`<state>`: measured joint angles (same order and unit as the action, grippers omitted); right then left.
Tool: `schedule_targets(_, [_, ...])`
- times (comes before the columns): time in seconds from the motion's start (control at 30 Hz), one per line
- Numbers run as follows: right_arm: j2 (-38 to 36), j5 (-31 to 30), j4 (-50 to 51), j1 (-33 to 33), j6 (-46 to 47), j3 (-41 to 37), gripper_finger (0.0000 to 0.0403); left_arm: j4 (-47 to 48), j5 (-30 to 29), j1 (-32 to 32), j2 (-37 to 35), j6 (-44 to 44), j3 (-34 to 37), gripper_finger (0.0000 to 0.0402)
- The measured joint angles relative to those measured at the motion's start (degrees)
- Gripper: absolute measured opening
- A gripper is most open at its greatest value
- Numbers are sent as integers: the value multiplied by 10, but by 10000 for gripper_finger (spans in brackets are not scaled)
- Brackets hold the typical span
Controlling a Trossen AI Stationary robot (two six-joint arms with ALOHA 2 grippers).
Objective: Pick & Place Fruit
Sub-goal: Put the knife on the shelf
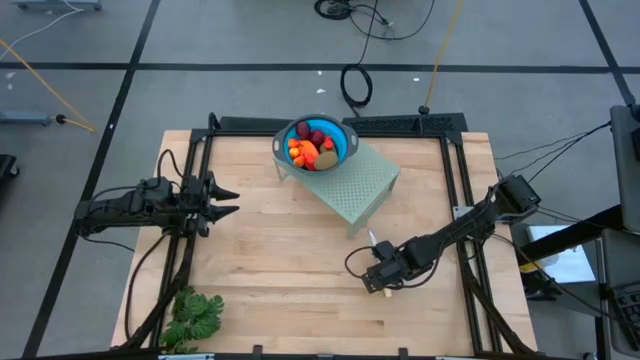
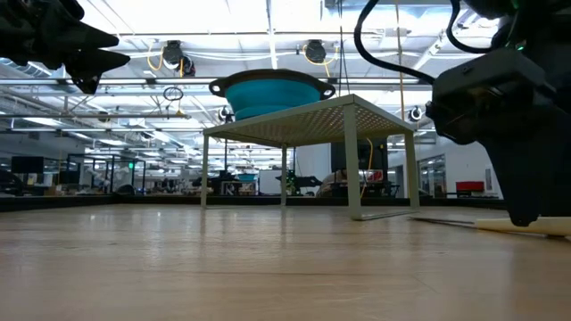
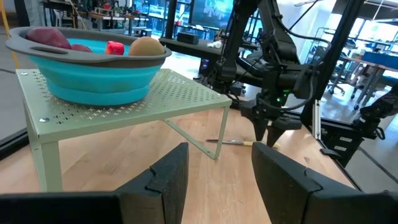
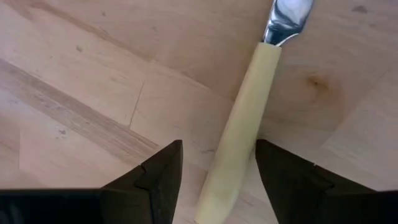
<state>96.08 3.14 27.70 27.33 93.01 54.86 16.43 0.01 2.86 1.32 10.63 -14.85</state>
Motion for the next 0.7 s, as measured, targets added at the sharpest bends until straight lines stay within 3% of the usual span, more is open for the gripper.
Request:
schedule_targets(0.3, [3,-1,12,1,4,1,192,0,0,0,0,0,0,177])
schedule_targets(0.7, [3,-1,25,1,-8,-2,107,0,0,0,0,-2,0,177])
